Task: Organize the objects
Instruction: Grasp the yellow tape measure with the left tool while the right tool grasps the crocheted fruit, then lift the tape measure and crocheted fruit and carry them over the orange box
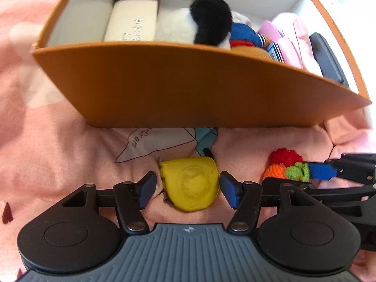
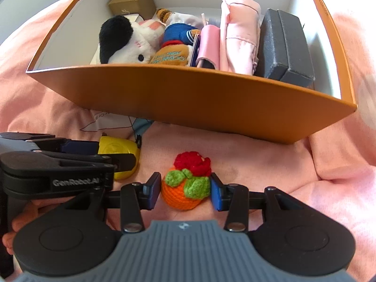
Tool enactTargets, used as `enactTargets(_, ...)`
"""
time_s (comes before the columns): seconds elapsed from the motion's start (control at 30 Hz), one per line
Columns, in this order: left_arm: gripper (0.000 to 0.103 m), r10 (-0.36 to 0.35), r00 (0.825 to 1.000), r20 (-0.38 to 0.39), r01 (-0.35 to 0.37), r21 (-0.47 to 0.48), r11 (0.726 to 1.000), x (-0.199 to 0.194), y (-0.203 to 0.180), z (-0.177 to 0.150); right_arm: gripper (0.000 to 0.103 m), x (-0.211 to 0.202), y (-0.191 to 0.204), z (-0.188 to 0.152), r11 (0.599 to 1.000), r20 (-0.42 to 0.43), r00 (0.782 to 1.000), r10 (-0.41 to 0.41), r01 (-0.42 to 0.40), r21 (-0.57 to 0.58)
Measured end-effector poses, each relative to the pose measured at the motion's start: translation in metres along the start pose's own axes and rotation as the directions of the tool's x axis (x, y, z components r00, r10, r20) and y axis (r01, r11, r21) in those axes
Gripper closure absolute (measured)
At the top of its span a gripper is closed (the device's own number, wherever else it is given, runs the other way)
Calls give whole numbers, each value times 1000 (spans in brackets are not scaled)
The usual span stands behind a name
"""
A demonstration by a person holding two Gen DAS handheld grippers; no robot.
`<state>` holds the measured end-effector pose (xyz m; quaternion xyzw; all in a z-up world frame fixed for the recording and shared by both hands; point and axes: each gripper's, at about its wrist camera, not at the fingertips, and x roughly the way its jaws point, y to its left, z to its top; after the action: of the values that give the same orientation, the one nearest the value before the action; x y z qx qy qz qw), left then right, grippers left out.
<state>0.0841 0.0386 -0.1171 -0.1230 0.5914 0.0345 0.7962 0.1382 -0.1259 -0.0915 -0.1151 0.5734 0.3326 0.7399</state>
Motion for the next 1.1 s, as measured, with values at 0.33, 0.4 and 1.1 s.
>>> enactTargets(0.33, 38, 26, 1000, 7, -26, 13, 1000, 4, -2, -2, 53, -5, -15, 0, 998, -4, 999, 48, -48, 39)
enactTargets(0.4, 41, 30, 1000, 7, -30, 20, 999, 2, -3, -3, 52, -8, -15, 1, 998, -3, 999, 46, -46, 43)
enactTargets(1.1, 43, -255, 964, 73, 238, 190, 952, -100, -16, 16, 59, -102, -35, 10, 992, 153, 981, 123, -126, 10)
